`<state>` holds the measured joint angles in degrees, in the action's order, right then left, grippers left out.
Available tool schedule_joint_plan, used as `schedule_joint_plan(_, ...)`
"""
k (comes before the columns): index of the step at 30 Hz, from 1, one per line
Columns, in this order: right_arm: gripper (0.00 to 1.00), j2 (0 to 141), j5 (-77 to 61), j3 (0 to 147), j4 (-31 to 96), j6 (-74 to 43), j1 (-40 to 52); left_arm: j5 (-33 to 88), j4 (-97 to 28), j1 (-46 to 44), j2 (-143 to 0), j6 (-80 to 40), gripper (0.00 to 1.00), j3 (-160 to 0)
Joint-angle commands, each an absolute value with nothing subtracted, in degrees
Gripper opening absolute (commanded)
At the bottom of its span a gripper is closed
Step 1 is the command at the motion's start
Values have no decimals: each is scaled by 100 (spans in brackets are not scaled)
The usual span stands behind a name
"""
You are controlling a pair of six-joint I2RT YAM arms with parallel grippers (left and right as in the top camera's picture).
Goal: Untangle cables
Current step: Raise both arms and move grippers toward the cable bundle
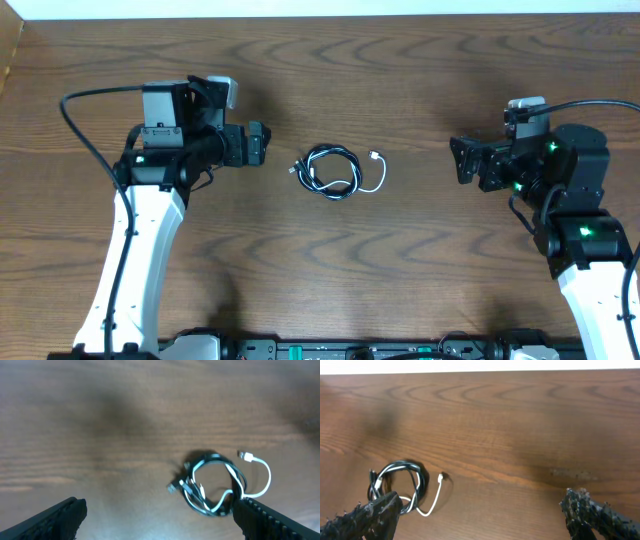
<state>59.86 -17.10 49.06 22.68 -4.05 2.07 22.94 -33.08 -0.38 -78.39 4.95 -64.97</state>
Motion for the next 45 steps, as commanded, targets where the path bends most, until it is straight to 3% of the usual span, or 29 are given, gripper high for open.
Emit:
schedule_joint_plan(1, 99, 6012, -1881, 5048, 2274, -357, 228, 2578, -3371, -8, -7859, 504, 99, -6619)
schedule_joint_plan(16, 99, 6012, -2458, 5048, 2307, -379, 231, 2731, -3730, -5, -7863, -25, 99, -6613)
schedule_joint_plan(20, 99, 6012, -2453, 5048, 2294, -379, 231, 2473, -3732, -8, -7948, -362, 93, -6608)
schedule_joint_plan(30, 99, 6012, -2458, 5048, 2294, -379, 231, 2327, -3732, -34, -8628, -1435, 90, -6608)
schedule_joint_plan(45, 99, 6066, -2287, 5048, 2305, -377, 231, 1984, -4060, -34, -9072, -1535, 90, -6608)
